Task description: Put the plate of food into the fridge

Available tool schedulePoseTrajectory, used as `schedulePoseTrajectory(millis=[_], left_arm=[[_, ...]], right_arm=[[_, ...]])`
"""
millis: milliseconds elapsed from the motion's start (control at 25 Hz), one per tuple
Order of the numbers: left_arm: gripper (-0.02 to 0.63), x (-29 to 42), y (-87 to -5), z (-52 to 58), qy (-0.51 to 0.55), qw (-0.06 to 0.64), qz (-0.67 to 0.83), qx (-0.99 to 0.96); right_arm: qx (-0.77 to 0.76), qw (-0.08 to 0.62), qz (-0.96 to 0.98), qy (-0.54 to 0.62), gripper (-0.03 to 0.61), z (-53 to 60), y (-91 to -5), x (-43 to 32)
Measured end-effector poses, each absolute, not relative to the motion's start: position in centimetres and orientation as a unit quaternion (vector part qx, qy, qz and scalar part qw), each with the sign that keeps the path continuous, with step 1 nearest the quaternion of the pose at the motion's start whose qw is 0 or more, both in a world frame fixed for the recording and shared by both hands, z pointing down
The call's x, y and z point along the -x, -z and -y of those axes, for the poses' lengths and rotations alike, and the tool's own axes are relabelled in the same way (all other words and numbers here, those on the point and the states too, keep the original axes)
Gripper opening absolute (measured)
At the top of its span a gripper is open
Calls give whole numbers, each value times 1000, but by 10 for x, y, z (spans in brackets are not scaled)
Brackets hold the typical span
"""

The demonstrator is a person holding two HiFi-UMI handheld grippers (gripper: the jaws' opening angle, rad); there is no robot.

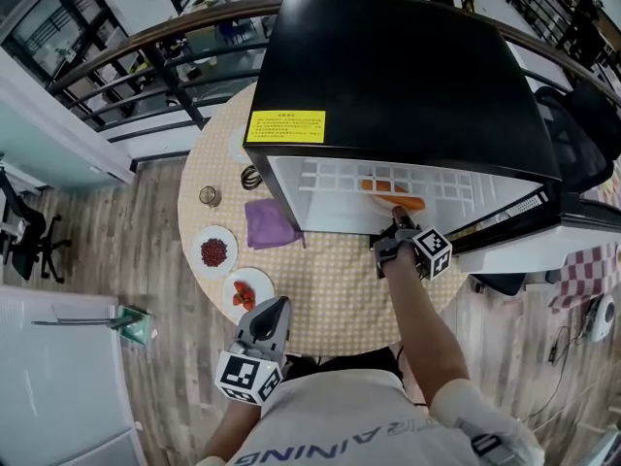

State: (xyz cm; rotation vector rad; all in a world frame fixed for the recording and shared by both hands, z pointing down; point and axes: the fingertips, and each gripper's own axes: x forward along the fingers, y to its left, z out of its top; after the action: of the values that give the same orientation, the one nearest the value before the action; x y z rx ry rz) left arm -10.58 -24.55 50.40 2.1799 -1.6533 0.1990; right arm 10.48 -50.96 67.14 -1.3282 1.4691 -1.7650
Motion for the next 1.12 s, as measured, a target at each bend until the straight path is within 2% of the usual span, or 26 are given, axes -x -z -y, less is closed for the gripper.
schedulePoseTrajectory(millis=[200,480,560,720,920,1120], left_arm=[[9,109,-503,252,-62,205,593,-776],[9,108,-504,256,-63,203,587,-781],[9,107,-503,256,-64,203,585,-783],[9,107,-502,254,-64,203,580,-786],[9,106,-504,250,-64,206,574,-790],[9,98,-499,248,-66,193,564,-800]], right_arm=[[497,224,-562,622,48,522,-665,-106],[503,140,-612,594,144,521,-666,-97],[499,108,-638,576,194,518,-666,-93],[489,30,-676,551,221,511,-662,-87],[497,-108,-705,494,222,502,-669,-89],[516,-189,-713,435,221,491,-677,-103]])
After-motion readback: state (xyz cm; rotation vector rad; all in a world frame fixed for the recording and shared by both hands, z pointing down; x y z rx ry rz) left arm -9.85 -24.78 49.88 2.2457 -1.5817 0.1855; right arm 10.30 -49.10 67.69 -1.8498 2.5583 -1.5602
